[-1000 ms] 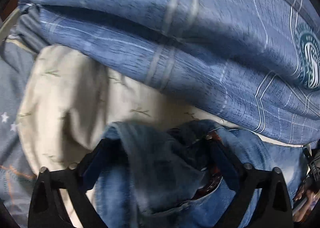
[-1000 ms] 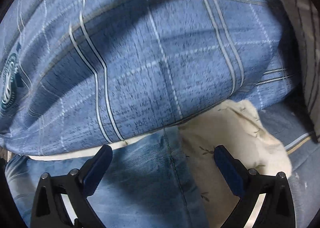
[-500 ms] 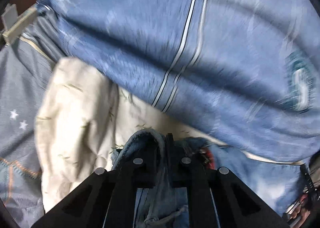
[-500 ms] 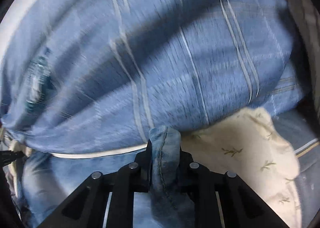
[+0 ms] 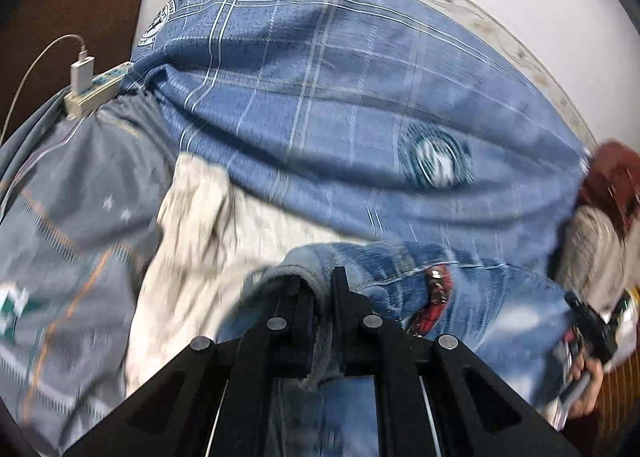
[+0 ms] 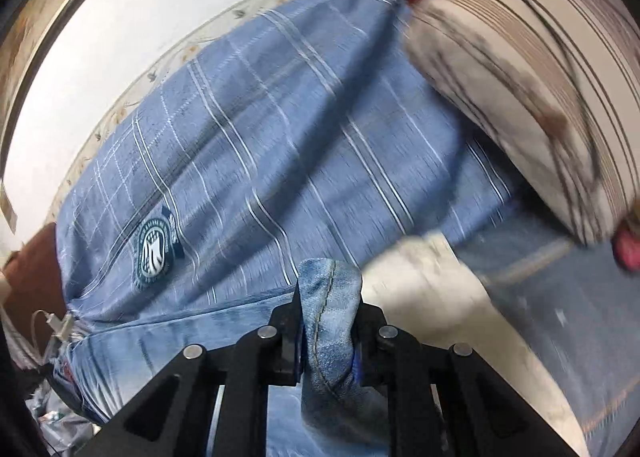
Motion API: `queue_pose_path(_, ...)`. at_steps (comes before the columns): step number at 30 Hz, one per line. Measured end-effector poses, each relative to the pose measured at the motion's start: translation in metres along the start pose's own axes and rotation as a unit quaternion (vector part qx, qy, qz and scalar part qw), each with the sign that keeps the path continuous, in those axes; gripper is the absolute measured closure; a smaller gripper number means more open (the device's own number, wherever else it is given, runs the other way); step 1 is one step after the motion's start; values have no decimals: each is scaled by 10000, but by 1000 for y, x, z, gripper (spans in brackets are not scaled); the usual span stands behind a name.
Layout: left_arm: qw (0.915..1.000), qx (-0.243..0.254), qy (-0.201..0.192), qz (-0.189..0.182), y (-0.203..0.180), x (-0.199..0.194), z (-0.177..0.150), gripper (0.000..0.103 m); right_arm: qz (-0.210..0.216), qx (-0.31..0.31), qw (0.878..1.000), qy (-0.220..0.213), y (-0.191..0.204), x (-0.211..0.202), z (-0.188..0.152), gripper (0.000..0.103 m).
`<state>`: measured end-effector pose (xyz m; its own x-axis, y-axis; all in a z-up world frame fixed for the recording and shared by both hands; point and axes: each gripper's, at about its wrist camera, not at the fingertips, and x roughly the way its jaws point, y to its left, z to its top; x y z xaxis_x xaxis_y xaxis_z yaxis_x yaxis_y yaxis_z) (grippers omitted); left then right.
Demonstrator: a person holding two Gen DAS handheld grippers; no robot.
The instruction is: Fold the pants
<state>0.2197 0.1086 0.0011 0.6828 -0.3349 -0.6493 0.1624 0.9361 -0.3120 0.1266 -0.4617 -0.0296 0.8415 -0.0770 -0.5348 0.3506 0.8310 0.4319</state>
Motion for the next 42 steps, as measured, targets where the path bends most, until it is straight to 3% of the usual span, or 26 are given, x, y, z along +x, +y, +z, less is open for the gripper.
queue_pose_path(7,9988,166,462,-57,2,-34,-78,94,168,-87,9997,170,-31,-61,-44,85)
queue_pose_path(11,9949,335,934,166,3,-34,-113,94,112,-101,9984,542,-45,-83,-72,85)
queue_pose_path(14,9868,624,1406,503,0,-25,-133,90,15,1,9954,954,-61,-94,-90,82)
queue_pose_path(16,9801,767,1685,719,0,-24,-145,84,-202,-14,9929,1172,-73,-101,-101,68)
queue_pose_path(19,9737,913,1919,820,5,-35,-157,83,-385,-24,9925,1159,-92,-120,-110,65)
queue_pose_path(21,9734,997,1870,875,9,-49,-157,84,-315,143,9947,970,-104,-134,-109,64)
queue_pose_path(23,9754,1001,1744,901,13,-64,-154,84,-180,467,9965,664,-117,-148,-103,43)
queue_pose_path(24,9778,993,1628,874,12,-72,-149,83,-110,610,9968,500,-119,-153,-98,37)
queue_pose_path(25,9800,978,1525,828,11,-77,-145,83,16,737,9965,382,-120,-156,-93,37)
queue_pose_path(28,9868,960,1168,578,-6,-86,-128,76,353,871,9952,291,-109,-149,-76,37)
queue_pose_path(34,9906,1118,787,-30,-70,-46,-113,66,71,537,9969,562,-65,-100,-60,37)
queue_pose_path(38,9833,1345,1189,-288,-101,11,-129,66,-158,247,9966,764,-45,-68,-52,37)
queue_pose_path(42,9717,1710,1623,-165,-114,46,-158,66,-475,-39,9948,905,-36,-36,-50,37)
